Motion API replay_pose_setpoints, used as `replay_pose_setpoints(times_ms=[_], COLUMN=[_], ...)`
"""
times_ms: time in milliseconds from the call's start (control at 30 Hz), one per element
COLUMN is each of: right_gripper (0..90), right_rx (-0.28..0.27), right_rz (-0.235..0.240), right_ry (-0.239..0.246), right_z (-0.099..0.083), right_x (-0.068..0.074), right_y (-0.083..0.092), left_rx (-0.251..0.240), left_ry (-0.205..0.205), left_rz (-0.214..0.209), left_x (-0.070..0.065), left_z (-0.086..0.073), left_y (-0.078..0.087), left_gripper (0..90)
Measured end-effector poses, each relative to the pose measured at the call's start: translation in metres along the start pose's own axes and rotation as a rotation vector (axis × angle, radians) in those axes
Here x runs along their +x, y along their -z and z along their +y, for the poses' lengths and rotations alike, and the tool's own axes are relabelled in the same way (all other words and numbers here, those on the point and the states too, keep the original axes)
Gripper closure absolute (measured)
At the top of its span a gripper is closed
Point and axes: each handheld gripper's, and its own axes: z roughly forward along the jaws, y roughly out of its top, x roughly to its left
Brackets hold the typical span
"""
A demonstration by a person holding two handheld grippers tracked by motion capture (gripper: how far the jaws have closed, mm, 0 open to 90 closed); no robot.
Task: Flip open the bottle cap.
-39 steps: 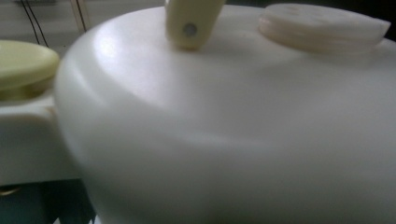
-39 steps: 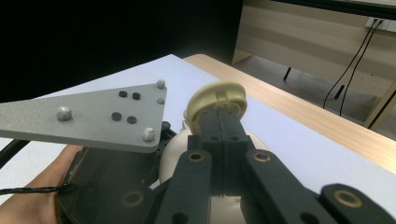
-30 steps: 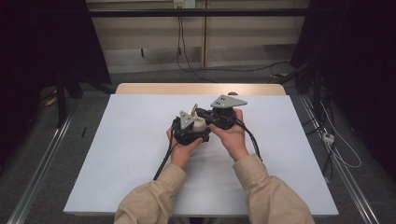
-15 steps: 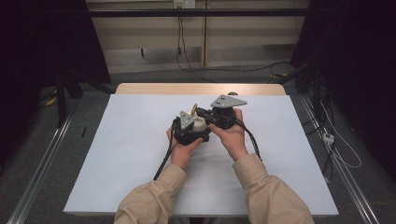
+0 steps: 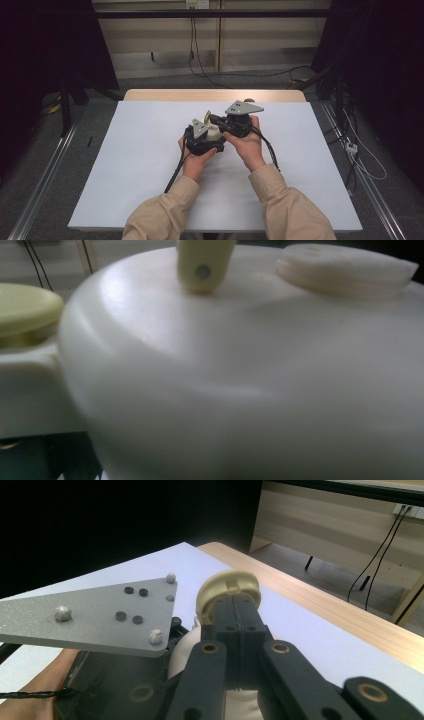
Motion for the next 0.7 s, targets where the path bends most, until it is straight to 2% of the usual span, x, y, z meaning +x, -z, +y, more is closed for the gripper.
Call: replay_pose_setpoints(times_ms=[700], right_gripper=[90.0], right_rx=[0.003], right_rz=[-0.006], right_ry=[-0.006], right_z=[-0.0002], right_x=[-0.0027], right_y=[-0.0026], left_rx=[-0.001], left_ry=[0.002], left_rz=[0.001], left_x=[-0.0001], left_z=[0.0], left_y=[0.0], left_gripper=[5.1])
